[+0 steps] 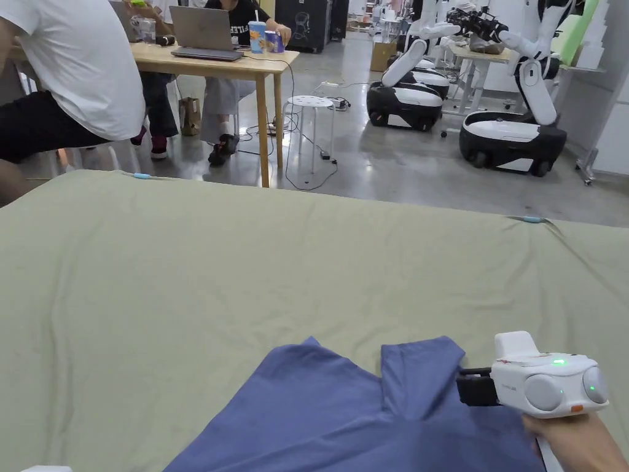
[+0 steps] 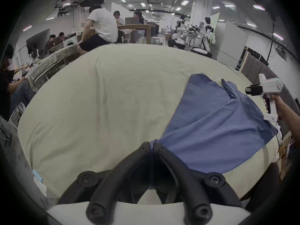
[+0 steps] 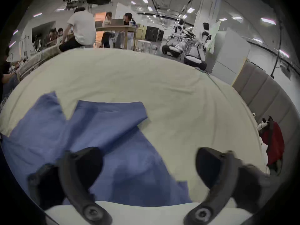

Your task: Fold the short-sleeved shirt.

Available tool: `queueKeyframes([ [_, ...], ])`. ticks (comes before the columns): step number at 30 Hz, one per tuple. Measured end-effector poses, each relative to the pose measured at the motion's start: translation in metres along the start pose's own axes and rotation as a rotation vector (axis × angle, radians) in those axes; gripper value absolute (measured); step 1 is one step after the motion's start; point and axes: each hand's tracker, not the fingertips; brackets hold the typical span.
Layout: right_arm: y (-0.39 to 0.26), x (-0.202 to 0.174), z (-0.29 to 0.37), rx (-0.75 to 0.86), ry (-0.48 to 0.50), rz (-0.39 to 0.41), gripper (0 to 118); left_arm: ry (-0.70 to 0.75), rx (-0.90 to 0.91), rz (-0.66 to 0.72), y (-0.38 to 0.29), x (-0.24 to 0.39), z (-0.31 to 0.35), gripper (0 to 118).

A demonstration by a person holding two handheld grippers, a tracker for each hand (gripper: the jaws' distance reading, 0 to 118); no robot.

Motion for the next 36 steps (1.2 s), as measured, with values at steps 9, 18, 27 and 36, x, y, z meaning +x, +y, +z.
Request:
queueKeyframes([
  [9, -0.025, 0.011, -0.023, -0.129, 0.066, -0.171, 30, 0.011, -0.028, -0.025, 0.01, 0.004, -0.007, 1],
  [18, 0.001, -0.013, 0.117, 0.164, -0.03, -0.055, 4, 0.048, 0.138, -0.076, 0.058, 0.02, -0.004, 1],
  [27, 0.044, 0.008, 0.25, 0.381, -0.214, 0.101, 4, 0.14, 0.392, -0.196, 0.173, 0.065, 0.026, 1],
  [36, 0.127, 0.064, 0.329, 0.58, -0.376, 0.067, 4, 0.275, 0.534, -0.266, 0.3, 0.092, 0.074, 1],
])
